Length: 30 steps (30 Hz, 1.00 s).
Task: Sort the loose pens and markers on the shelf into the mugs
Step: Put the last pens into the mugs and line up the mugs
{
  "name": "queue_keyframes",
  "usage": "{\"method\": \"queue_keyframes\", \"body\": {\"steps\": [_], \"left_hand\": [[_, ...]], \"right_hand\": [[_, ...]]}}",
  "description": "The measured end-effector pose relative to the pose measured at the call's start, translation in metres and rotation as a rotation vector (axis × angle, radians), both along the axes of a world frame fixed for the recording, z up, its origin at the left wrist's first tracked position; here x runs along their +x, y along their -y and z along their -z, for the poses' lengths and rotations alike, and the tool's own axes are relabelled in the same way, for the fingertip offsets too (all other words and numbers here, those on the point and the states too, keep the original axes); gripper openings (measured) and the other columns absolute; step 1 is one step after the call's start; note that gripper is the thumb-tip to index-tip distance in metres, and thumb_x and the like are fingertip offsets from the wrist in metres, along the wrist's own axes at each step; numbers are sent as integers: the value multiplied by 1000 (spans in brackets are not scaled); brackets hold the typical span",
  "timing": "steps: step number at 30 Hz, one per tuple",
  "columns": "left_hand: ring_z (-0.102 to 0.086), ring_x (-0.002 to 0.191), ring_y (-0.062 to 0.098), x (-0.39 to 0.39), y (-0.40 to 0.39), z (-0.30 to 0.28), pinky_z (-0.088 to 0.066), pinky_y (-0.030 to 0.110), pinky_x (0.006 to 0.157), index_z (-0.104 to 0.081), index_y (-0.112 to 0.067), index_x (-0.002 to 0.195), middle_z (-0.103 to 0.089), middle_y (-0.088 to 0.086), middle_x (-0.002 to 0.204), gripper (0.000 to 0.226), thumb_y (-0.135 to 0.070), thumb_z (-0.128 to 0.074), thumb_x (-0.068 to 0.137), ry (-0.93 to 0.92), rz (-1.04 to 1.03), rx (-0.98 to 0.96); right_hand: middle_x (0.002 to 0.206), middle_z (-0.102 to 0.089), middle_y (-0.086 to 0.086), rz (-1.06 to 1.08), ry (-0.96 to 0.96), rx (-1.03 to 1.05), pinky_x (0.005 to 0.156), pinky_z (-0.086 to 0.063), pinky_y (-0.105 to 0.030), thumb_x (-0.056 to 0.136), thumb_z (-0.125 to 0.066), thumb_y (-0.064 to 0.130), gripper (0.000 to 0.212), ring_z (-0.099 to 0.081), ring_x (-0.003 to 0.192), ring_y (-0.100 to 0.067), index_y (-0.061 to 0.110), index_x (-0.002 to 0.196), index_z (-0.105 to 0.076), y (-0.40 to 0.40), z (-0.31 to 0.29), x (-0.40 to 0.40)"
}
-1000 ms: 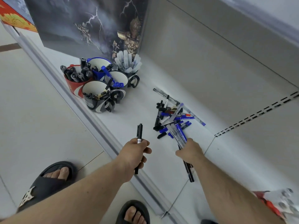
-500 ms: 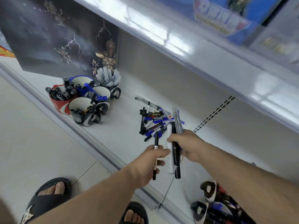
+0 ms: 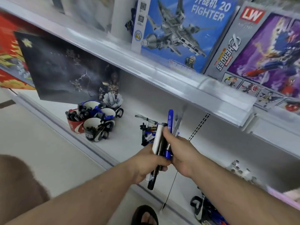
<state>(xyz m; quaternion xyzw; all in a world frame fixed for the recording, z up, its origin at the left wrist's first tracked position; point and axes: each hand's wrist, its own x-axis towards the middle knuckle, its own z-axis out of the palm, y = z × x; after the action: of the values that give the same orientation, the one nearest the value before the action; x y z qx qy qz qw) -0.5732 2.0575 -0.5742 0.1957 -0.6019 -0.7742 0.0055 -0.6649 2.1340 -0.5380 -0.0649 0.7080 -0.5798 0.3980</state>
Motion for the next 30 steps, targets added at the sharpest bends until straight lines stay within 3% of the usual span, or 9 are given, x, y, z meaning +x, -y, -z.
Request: {"method": "queue_keyframes", "body": {"steps": [5,9,12,16,21,24,27,30], "left_hand": [[-54,57,14,27,14,-13,-42,19,47,-58,-12,87,-59,3,70,25,12,-59,80,44,24,-92],[-54,54,13,46,22,-15,-39,23,53,-58,-13,84,-61,-2,65,20,-7,-66,66,83,61,-45],[-52,51,13,54,25,-13,-37,26,55,-57,-12,78,-59,0,62,14,-18,-69,82,119,-51,115],[-50,48,12,57,29,-16,-35,25,52,-56,-15,74,-55,0,60,25,-28,-57,95,107,-225,307],[-49,51,12,58,24,-25,-39,24,51,-58,-15,77,-55,-1,61,29,-36,-55,97,112,-225,296],[-45,49,11,56,18,-27,-40,20,47,-59,-13,65,-54,0,55,45,-44,-52,96,124,-198,264],[-45,52,12,54,14,-26,-42,20,53,-62,-18,53,-53,1,56,49,-51,-61,89,125,-198,187],[-49,57,17,49,13,-23,-46,27,71,-63,-19,50,-50,4,54,44,-49,-69,83,134,-183,216]], "right_hand": [[93,-76,-9,-44,11,-79,80,-56,-40,93,-64,34,28,-70,84,-25,10,105,-71,-11,-8,17],[84,-70,-10,-95,-9,-85,81,-48,-42,92,-65,24,20,-60,78,-24,7,100,-72,-16,-8,27],[70,-56,-5,-96,-34,-83,65,-46,-30,91,-67,21,13,-50,64,-17,9,91,-65,-18,-4,34],[63,-50,-6,-122,-8,-159,57,-40,-28,94,-62,16,12,-43,54,-16,5,94,-61,-20,-3,42],[59,-49,-11,-173,18,-215,50,-38,-28,93,-54,6,20,-45,49,-20,3,73,-51,-15,-11,57],[57,-47,-12,-199,70,-222,48,-37,-28,92,-47,3,19,-52,52,-22,2,73,-52,-14,-12,63],[58,-48,-15,-207,29,-171,44,-37,-26,91,-46,2,9,-53,50,-25,1,85,-52,-13,-16,61],[62,-56,-21,-257,-33,-104,46,-40,-28,91,-46,1,10,-56,49,-25,-3,91,-54,-14,-21,57]]}}
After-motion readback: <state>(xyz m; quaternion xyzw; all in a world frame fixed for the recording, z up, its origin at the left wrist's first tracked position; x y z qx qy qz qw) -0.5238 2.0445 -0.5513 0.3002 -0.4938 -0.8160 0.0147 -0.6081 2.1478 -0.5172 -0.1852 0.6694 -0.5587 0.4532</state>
